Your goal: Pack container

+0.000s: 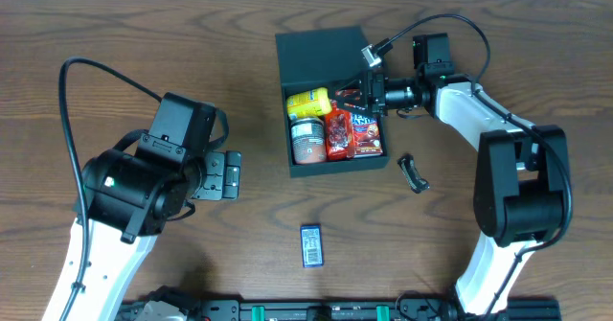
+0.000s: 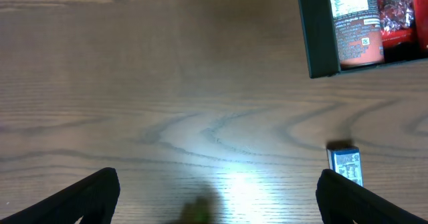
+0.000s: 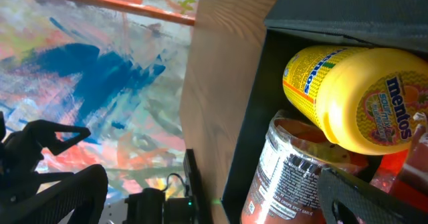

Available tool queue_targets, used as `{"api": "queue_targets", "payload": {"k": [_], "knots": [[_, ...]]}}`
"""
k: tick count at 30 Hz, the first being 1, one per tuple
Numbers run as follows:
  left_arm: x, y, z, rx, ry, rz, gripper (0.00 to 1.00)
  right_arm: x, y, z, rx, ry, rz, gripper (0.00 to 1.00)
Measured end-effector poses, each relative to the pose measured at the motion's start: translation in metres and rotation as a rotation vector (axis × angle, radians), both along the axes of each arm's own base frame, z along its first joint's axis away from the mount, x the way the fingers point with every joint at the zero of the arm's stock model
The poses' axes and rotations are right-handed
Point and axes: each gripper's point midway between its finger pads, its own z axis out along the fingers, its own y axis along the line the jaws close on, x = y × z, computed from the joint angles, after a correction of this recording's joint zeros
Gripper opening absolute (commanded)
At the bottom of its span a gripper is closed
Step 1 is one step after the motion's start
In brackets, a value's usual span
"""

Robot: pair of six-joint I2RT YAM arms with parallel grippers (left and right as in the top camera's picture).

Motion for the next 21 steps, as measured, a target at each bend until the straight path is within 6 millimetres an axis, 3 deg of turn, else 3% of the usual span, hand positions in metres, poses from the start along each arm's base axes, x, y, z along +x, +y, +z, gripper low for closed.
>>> {"api": "queue_targets", "payload": {"k": [16, 19, 21], "knots": [[0.000, 0.000, 0.000, 0.000, 0.001, 0.000, 0.95, 0.003, -0.004, -0.005, -0.062, 0.046, -0.045, 0.99], [0.000, 0.000, 0.000, 0.001, 0.001, 0.000, 0.95, 0.006, -0.009, 0.010, -0.102, -0.003, -0.081, 0.99], [0.000, 0.000, 0.000, 0.000, 0.000, 0.000, 0.95, 0.008, -0.013, 0.034, -0.115, -0.070, -0.108, 0.99]]}}
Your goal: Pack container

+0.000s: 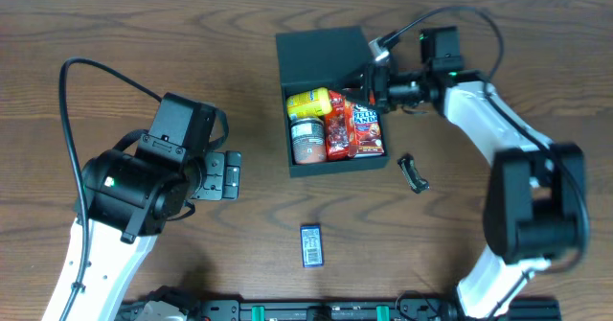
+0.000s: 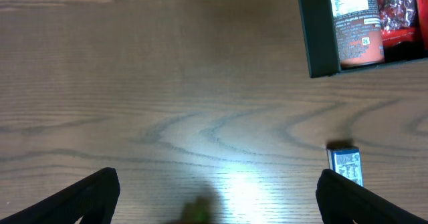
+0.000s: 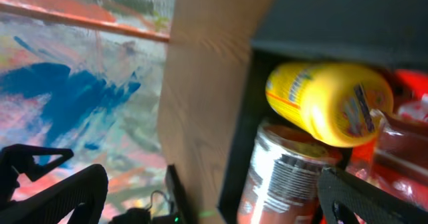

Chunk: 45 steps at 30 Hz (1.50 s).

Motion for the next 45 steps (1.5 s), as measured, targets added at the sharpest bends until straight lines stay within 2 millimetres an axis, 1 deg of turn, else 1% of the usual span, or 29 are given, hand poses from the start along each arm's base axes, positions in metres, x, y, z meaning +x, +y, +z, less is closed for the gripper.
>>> {"api": "queue_targets", "payload": {"k": [1, 4, 7, 9, 11, 13, 15, 18, 22, 24, 26, 29, 33, 34, 35, 36, 37, 39, 42, 45], "knots": [[0.000, 0.000, 0.000, 0.000, 0.000, 0.000, 0.95, 0.000, -0.001, 0.011, -0.001, -0.029, -0.005, 0.99], [0.000, 0.000, 0.000, 0.000, 0.000, 0.000, 0.95, -0.011, -0.007, 0.070, -0.006, -0.178, -0.029, 0.99], [0.000, 0.000, 0.000, 0.000, 0.000, 0.000, 0.95, -0.035, -0.018, 0.122, -0.064, -0.294, -0.082, 0.99], [0.000, 0.000, 0.000, 0.000, -0.001, -0.001, 0.95, -0.053, -0.028, 0.139, -0.133, -0.329, -0.125, 0.99], [0.000, 0.000, 0.000, 0.002, 0.002, -0.004, 0.95, -0.073, -0.041, 0.148, -0.220, -0.351, -0.173, 0.99], [0.000, 0.000, 0.000, 0.001, -0.001, -0.004, 0.95, -0.094, -0.060, 0.142, -0.351, -0.330, -0.231, 0.99], [0.001, -0.001, 0.000, -0.001, -0.004, -0.004, 0.95, -0.113, -0.085, 0.128, -0.507, -0.280, -0.299, 0.99], [0.002, -0.001, 0.001, -0.003, -0.007, -0.004, 0.95, -0.133, -0.117, 0.111, -0.694, -0.217, -0.372, 0.99], [0.001, -0.001, 0.000, -0.001, -0.001, -0.010, 0.95, -0.147, -0.145, 0.095, -0.852, -0.143, -0.417, 0.99], [-0.003, -0.001, -0.001, 0.006, 0.014, -0.018, 0.95, -0.149, -0.152, 0.090, -0.895, -0.124, -0.427, 0.99], [-0.010, -0.007, -0.002, 0.013, 0.028, -0.052, 0.95, -0.149, -0.157, 0.088, -0.924, -0.119, -0.438, 0.99], [-0.024, -0.032, -0.003, -0.001, 0.010, -0.136, 0.95, -0.148, -0.163, 0.088, -0.954, -0.119, -0.455, 0.99], [-0.053, -0.058, -0.021, 0.007, -0.006, -0.176, 0.95, -0.147, -0.172, 0.087, -0.994, -0.112, -0.493, 0.99], [-0.057, -0.073, -0.027, -0.011, -0.031, -0.184, 0.95, -0.147, -0.174, 0.087, -1.003, -0.110, -0.502, 0.99], [-0.061, -0.093, -0.035, -0.043, -0.064, -0.193, 0.95, -0.147, -0.176, 0.087, -1.011, -0.107, -0.511, 0.99], [-0.064, -0.109, -0.042, -0.071, -0.078, -0.198, 0.95, -0.147, -0.177, 0.086, -1.015, -0.105, -0.514, 0.99], [-0.067, -0.122, -0.048, -0.093, -0.087, -0.198, 0.95, -0.147, -0.178, 0.085, -1.019, -0.103, -0.516, 0.99], [-0.068, -0.138, -0.064, -0.105, -0.093, -0.178, 0.95, -0.148, -0.179, 0.083, -1.027, -0.096, -0.517, 0.99], [-0.062, -0.152, -0.084, -0.097, -0.086, -0.125, 0.95, -0.149, -0.180, 0.079, -1.033, -0.085, -0.517, 0.99], [-0.059, -0.166, -0.099, -0.106, -0.063, -0.092, 0.95, -0.150, -0.180, 0.076, -1.036, -0.076, -0.517, 0.99]]}}
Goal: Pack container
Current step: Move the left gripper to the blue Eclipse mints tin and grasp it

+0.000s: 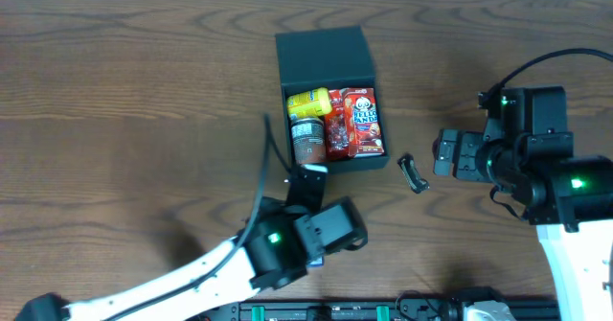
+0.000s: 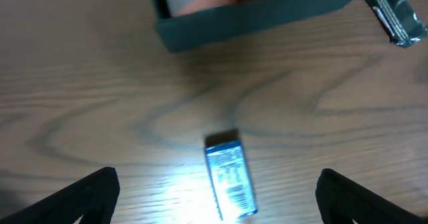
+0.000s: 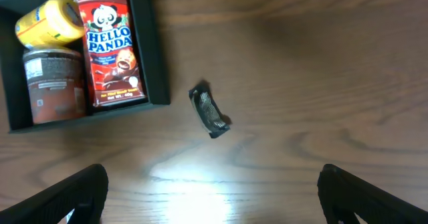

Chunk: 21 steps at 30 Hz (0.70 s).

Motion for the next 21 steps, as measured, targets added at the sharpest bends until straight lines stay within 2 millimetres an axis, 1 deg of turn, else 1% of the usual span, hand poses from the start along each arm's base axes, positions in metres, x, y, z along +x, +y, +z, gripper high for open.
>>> {"api": "queue_targets", "payload": {"k": [2, 6, 10, 12, 17, 21], "knots": [[-0.001, -0.004, -0.009, 0.010, 0.026, 0.010, 0.95, 0.000, 0.000, 0.000, -0.001, 0.001, -0.002, 0.99], [0.000, -0.005, -0.020, 0.029, 0.046, 0.037, 0.95, 0.000, 0.000, -0.001, 0.003, 0.002, -0.009, 0.99], [0.006, -0.001, -0.042, 0.046, 0.118, 0.147, 0.95, 0.000, 0.000, -0.001, 0.005, 0.001, -0.014, 0.99], [0.007, -0.002, -0.053, 0.051, 0.153, 0.176, 0.95, 0.000, 0.000, -0.001, 0.006, 0.001, -0.014, 0.99], [0.004, -0.023, -0.076, 0.012, 0.234, 0.185, 0.95, -0.001, 0.000, -0.002, 0.008, 0.006, -0.020, 0.99], [-0.001, -0.024, -0.090, 0.036, 0.278, 0.190, 0.95, -0.001, 0.000, -0.002, 0.008, 0.006, -0.020, 0.99]]}}
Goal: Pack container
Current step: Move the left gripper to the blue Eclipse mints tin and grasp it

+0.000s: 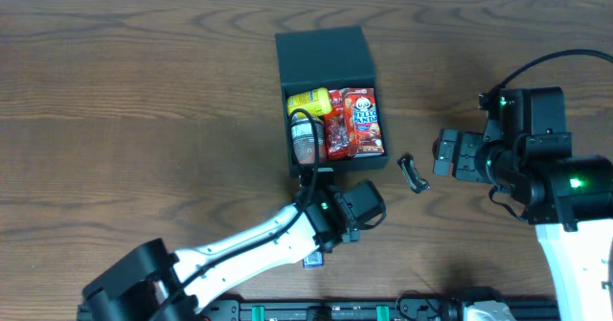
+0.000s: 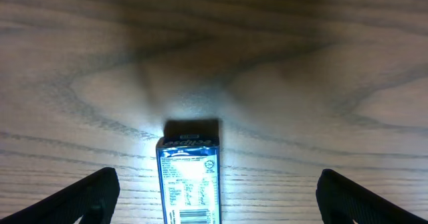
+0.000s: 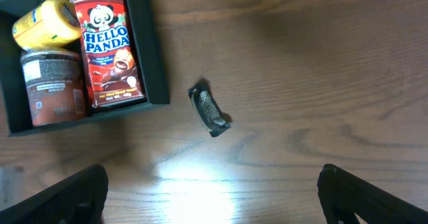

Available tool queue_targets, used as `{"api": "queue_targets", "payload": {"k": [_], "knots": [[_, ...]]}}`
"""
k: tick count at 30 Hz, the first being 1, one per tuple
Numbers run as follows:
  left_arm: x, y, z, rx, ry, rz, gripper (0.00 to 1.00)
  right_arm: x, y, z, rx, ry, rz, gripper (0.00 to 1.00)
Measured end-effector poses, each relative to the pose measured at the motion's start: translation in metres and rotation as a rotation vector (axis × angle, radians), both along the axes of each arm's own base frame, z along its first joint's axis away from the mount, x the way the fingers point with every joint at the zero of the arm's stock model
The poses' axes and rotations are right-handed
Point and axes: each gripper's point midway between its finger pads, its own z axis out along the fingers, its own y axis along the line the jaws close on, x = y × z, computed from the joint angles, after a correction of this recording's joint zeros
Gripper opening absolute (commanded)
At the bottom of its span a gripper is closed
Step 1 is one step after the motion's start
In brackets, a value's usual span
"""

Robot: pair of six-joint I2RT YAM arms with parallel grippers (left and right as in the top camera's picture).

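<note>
A black box (image 1: 324,60) stands at the table's middle. It holds a yellow Mentos bottle (image 3: 47,22), a brown jar (image 3: 53,85), a red packet and a Hello Panda box (image 3: 107,47). A blue pack (image 2: 189,178) lies flat on the wood in front of the box. My left gripper (image 2: 214,207) hangs low over it, open, with the pack between the fingers, a little left of centre. A small black wrapper (image 3: 210,110) lies right of the box. My right gripper (image 3: 214,204) is open above bare wood, below the wrapper in its view.
In the overhead view my left arm (image 1: 239,254) stretches from the front edge to the blue pack and hides most of it. The right arm's body (image 1: 556,182) stands at the right side. The box's lid half (image 1: 322,53) is closed at the back.
My left gripper has come down close over the blue pack, and the box has dropped out of its view. The right arm has barely shifted. Both grippers stay open.
At first my right gripper was at the box's right side over its contents and my left arm stood far left. Then the right arm had drawn back to the right, open, while my left gripper was over the blue pack, where it now sits lower.
</note>
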Motion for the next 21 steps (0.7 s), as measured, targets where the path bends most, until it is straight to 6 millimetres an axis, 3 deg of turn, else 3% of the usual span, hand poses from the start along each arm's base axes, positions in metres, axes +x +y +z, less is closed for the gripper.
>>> {"api": "queue_targets", "payload": {"k": [11, 21], "knots": [[-0.014, 0.019, -0.041, 0.106, 0.081, -0.007, 0.95, -0.002, 0.000, -0.001, 0.002, 0.008, -0.005, 0.99], [-0.014, 0.017, -0.053, 0.064, 0.086, 0.001, 0.95, -0.002, 0.000, -0.001, 0.004, 0.011, -0.009, 0.99]]}}
